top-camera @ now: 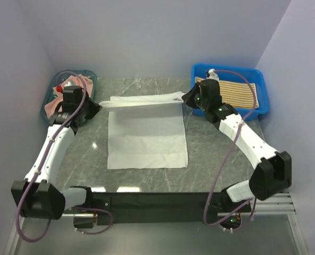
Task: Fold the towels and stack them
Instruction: Fold the towel
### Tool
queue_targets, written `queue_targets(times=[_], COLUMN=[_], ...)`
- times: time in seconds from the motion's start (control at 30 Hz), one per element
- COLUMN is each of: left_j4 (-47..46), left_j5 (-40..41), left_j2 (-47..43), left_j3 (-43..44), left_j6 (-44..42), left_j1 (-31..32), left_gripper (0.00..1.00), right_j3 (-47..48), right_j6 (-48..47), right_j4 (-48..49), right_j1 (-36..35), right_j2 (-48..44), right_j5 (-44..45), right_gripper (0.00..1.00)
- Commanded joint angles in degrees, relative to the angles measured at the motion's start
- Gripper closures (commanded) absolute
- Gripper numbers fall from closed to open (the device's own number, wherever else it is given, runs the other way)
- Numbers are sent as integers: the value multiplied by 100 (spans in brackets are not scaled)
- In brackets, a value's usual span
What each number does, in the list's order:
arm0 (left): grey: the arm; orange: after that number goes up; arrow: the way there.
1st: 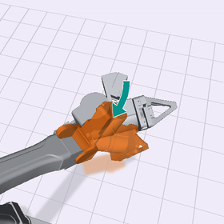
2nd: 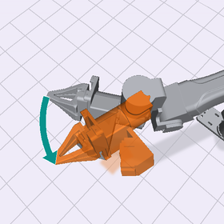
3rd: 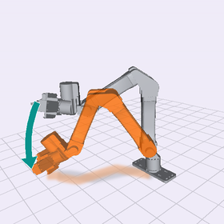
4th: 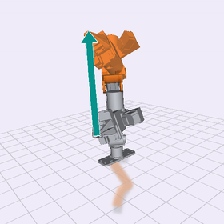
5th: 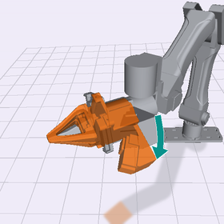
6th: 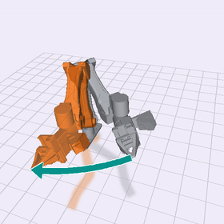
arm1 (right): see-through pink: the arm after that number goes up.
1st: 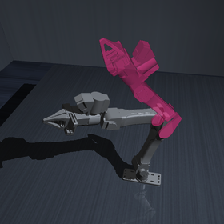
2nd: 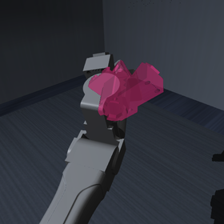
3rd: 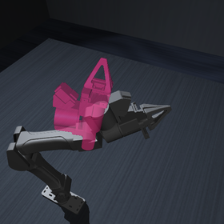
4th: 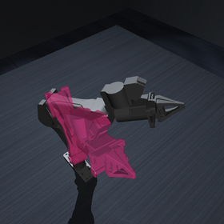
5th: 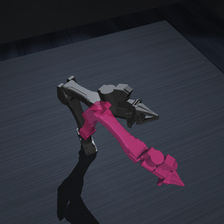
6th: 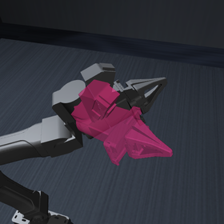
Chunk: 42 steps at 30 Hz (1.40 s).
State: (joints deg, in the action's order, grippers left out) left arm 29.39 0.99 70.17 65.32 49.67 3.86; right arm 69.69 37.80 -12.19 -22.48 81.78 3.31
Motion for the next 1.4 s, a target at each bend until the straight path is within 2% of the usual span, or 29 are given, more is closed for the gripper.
queue_targets(times=[0.0,0.13,0.33,0.5,0.67,0.8,0.9,1.1,1.23,1.37], left_j4=[612,489,235,-143,-582,-1109,-1286,-1436,-1243,-524], left_j5=[156,-55,-415,-592,-574,-661,-785,-636,-443,57], left_j2=[-486,-1083,-1366,-1506,-1235,-918,-812,-979,-1330,-1559], left_j3=[-334,-1204,-2671,-3507,-3982,-4299,-4466,-4467,-4335,-3835], left_j6=[-291,-186,-116,139,605,763,956,1562,1783,1555], left_j1=[-87,-87,-87,-87,246,291,440,1125,1337,1337], left_gripper=[100,100,100,100,100,100,100,100,100,100], right_j3=[-490,-1412,-2880,-3874,-4384,-4350,-4157,-3691,-3463,-3436], right_j6=[-133,-98,131,535,816,896,738,342,132,70], right_j4=[-513,-522,-206,330,1033,1210,1096,666,287,15], right_j1=[16,-107,-362,-468,-485,-389,-47,736,763,763], right_j2=[-548,-1250,-1612,-1525,-840,-356,-206,-329,-750,-1233], right_j5=[30,-137,-461,-770,-1008,-851,-595,-340,-340,-217], right_gripper=[100,100,100,100,100,100,100,100,100,100])
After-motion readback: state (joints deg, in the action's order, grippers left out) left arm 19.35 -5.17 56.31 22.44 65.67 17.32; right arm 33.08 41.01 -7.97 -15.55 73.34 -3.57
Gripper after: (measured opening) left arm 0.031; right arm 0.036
